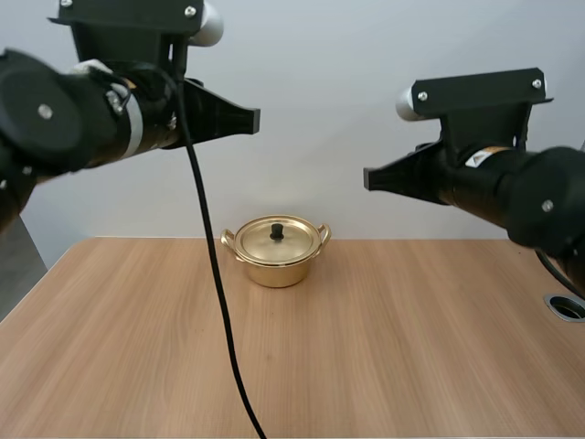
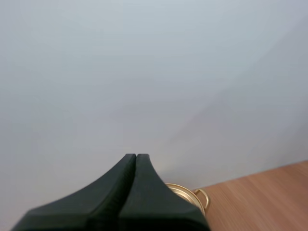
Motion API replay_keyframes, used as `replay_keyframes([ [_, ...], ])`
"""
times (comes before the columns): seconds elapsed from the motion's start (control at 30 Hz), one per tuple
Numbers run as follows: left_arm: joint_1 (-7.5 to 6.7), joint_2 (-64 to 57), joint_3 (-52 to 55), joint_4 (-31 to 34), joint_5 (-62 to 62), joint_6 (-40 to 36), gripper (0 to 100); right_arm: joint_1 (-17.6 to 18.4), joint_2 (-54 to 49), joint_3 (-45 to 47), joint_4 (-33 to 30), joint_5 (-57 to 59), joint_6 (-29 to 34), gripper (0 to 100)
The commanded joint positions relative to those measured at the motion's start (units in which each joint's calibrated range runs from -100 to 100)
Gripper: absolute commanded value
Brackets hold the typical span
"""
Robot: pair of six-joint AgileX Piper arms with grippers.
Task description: Open the pot, put the car inside, and close it
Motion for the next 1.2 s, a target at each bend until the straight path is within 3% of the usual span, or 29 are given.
replay_keyframes([
  [0.0,0.44,-9.8,34.4,0.0,-37.2,0.9,0,0.0,-8.4,3.9,-0.1,4.8,-0.1,0],
  [0.27,1.80,-24.7,43.3,-0.3,-31.5,0.8,0,0.0,-18.9,15.0,0.1,8.4,-0.1,0],
  [0.5,2.14,-41.7,48.0,-0.3,-31.5,0.8,0,0.0,-24.5,19.7,-2.8,-3.7,-0.1,0],
  [0.63,2.05,-41.7,48.3,-0.3,-34.7,0.8,0,0.0,-24.0,21.1,-6.9,-3.6,-0.1,0],
  [0.93,2.05,-41.7,48.3,-0.3,-34.5,0.8,0,0.0,-24.3,30.8,-7.7,-3.9,-0.1,0],
  [1.17,2.05,-41.7,51.0,-0.3,-19.4,0.8,0,0.0,-25.1,37.1,-6.3,-3.9,1.4,0],
])
